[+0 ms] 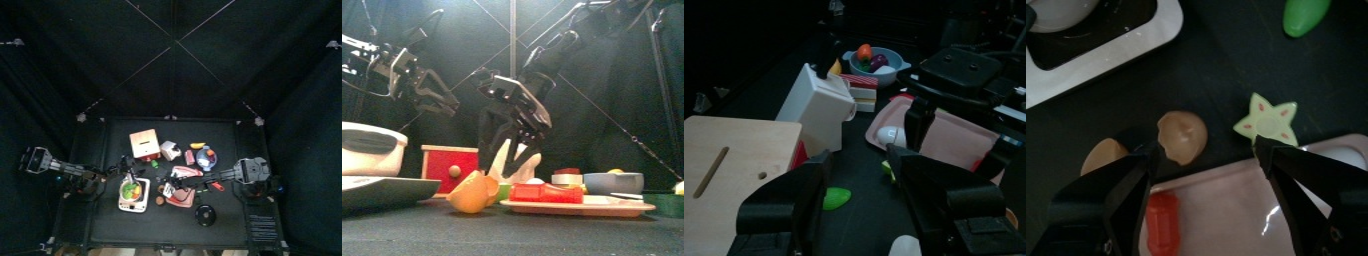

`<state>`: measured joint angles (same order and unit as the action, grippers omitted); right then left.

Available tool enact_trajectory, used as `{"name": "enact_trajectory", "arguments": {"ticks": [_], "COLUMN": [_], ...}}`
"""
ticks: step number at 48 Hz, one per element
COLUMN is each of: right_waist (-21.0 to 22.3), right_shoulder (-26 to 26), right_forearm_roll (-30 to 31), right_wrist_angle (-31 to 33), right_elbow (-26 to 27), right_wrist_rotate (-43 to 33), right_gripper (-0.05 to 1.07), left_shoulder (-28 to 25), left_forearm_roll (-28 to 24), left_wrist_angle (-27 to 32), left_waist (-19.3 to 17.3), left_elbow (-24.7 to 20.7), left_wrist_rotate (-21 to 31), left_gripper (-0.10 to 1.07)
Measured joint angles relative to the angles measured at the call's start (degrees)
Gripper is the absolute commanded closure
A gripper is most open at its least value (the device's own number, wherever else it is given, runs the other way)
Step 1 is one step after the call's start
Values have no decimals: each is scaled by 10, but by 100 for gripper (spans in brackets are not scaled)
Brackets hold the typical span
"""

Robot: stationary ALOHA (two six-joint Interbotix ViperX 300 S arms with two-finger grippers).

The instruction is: Grab pairing knife handle

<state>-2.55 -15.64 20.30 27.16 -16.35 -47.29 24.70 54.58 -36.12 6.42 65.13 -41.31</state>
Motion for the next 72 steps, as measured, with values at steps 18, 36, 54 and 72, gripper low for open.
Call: {"name": "enact_trajectory", "arguments": {"ticks": [18,36,54,72], "right_waist": [-36,-103,-134,-147], "right_shoulder": [149,236,256,252], "right_forearm_roll": [-14,54,8,-13], "right_wrist_angle": [141,153,201,200], "right_elbow": [-126,-293,-327,-342], "right_wrist_rotate": [-110,-301,-308,-308], "right_gripper": [0,0,2,17], "left_shoulder": [-5,-16,-17,-17], "left_forearm_roll": [-11,-44,-44,-45], "left_wrist_angle": [0,-2,-4,-4], "left_waist": [0,0,0,0], "left_elbow": [-11,-11,-11,-11], "left_wrist_rotate": [-4,1,0,0], "left_gripper": [13,13,13,13]}}
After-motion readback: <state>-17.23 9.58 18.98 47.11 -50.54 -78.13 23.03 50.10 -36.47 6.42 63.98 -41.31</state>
